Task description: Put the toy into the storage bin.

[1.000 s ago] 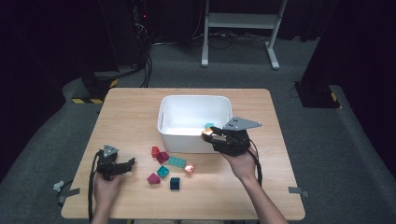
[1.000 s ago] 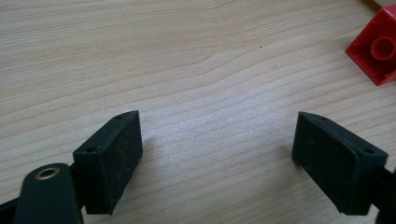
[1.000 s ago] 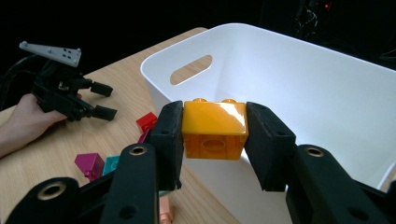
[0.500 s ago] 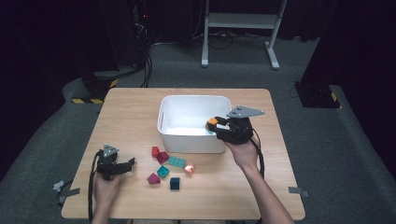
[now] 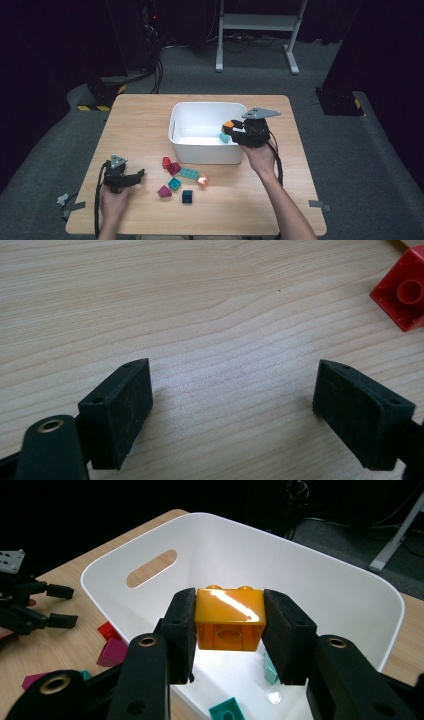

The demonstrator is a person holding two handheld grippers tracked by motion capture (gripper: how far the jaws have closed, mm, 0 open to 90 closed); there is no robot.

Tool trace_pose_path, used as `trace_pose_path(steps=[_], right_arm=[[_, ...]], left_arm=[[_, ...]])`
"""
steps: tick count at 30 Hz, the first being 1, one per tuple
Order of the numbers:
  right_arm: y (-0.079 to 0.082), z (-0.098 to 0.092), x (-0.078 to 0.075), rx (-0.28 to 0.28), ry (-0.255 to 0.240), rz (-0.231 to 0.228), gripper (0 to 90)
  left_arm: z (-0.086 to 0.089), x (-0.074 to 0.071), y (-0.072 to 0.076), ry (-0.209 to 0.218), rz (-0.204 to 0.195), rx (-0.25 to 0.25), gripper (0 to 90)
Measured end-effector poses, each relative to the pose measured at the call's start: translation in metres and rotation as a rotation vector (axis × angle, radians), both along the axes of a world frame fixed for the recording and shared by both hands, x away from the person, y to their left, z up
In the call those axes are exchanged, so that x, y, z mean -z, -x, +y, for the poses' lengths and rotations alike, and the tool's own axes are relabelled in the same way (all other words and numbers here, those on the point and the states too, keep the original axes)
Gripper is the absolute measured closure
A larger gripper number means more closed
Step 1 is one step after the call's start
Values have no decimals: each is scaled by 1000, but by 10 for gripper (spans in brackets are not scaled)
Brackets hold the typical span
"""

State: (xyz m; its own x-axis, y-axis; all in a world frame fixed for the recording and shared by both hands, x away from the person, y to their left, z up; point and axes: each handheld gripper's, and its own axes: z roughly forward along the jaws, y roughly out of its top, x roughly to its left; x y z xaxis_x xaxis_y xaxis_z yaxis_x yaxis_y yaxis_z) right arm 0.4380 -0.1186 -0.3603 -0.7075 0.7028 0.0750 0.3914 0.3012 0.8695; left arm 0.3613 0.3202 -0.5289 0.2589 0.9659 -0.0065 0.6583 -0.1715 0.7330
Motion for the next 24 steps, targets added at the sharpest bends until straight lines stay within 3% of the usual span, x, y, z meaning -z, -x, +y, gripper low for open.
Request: trace_pose_path(steps=[24], right_arm=[[-31, 13, 12, 32, 50, 64, 583]], left_arm=[[0, 0, 0, 1, 0, -1, 164]])
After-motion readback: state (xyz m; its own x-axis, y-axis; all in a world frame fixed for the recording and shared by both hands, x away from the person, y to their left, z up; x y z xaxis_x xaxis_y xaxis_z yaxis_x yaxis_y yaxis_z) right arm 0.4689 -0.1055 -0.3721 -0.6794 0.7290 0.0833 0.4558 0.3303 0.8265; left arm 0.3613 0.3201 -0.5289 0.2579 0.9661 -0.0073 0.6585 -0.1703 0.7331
